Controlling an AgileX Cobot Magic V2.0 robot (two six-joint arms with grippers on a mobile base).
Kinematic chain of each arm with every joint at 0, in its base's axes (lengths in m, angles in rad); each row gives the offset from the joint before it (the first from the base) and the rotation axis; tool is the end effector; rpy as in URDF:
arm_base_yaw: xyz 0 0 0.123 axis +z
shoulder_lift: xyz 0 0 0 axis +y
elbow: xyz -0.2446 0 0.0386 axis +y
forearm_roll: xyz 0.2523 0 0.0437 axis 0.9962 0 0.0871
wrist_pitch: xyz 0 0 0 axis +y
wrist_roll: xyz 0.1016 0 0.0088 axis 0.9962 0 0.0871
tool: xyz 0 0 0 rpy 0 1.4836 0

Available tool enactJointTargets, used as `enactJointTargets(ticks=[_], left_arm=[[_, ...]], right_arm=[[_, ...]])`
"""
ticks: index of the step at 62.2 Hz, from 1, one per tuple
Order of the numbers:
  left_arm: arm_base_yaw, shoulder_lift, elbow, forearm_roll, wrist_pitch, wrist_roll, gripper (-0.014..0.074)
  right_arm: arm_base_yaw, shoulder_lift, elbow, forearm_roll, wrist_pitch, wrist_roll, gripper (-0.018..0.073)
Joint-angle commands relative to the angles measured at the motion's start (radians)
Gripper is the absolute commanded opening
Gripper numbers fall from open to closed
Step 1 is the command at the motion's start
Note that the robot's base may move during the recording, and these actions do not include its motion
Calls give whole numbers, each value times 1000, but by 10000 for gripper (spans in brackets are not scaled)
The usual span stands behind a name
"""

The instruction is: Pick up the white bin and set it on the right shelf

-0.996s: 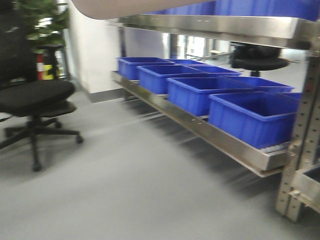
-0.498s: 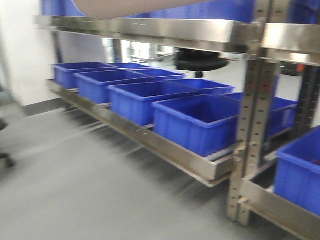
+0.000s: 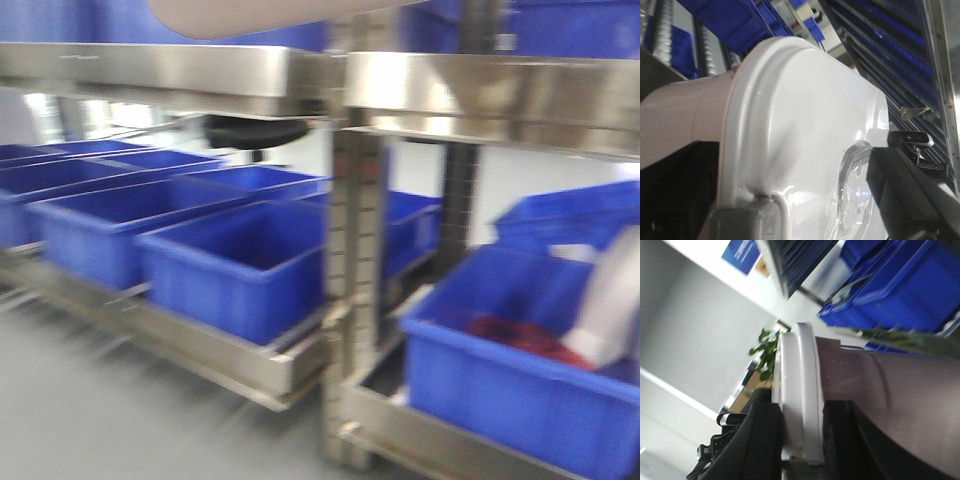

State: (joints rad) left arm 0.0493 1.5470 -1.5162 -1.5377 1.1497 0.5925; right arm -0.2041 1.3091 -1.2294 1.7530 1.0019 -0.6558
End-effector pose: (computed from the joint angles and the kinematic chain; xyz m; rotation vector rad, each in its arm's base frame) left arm 0.3322 -0.0768 0.4036 0.1685 1.8068 -1.5222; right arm 0.2950 0.0253 0.4087 0.1716 1.5798 1.4571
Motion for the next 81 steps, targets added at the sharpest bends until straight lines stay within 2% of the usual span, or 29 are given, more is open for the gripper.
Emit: enactJointTargets(ticks=[1, 81], left_arm=[[-24, -51, -36, -147, 155, -1, -126], [-24, -51, -36, -145, 153, -1, -126]], right_arm=[[11, -34, -38, 146, 80, 2, 57], [11, -34, -38, 146, 80, 2, 57]])
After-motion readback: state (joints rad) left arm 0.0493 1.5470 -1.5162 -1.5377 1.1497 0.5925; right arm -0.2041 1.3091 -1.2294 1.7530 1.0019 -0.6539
